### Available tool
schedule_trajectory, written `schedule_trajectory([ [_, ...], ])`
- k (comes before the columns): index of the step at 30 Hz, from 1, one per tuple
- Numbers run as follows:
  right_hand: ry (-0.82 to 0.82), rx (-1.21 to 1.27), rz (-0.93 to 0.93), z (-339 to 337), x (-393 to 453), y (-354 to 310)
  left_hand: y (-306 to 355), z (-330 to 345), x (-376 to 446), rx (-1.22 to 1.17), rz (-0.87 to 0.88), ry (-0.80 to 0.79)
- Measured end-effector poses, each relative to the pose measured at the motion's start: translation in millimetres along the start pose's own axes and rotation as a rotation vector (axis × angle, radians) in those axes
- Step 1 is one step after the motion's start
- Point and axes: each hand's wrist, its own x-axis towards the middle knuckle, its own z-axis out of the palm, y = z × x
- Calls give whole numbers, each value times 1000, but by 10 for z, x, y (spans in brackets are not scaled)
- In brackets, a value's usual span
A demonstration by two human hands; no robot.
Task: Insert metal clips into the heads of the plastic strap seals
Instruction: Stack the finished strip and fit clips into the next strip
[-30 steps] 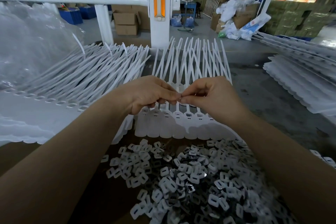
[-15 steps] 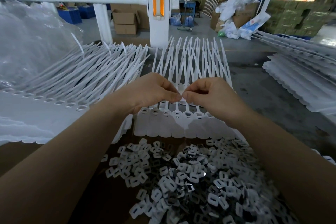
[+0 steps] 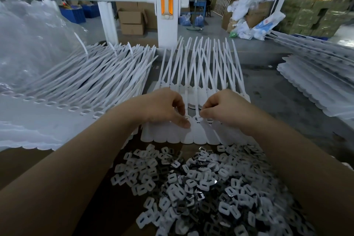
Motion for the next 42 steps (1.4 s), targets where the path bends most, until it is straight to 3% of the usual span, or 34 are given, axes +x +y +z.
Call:
schedule_trajectory([
  [17, -14, -44, 38, 75, 43, -48, -38, 4, 59, 13, 31, 11],
  [22, 4, 35, 66, 35, 61, -14, -13, -29, 28, 99, 218, 102],
  [25, 5, 70, 100, -1, 69, -6, 44, -50, -6, 135, 315, 40],
  [37, -13, 75, 70, -9, 54, -10, 155, -43, -48, 466, 341, -19],
  [39, -21, 61, 54, -16, 50, -14, 146, -40, -33, 438, 333, -18],
  [42, -21, 16, -22, -69, 24, -33, 106, -24, -9, 199, 288, -57],
])
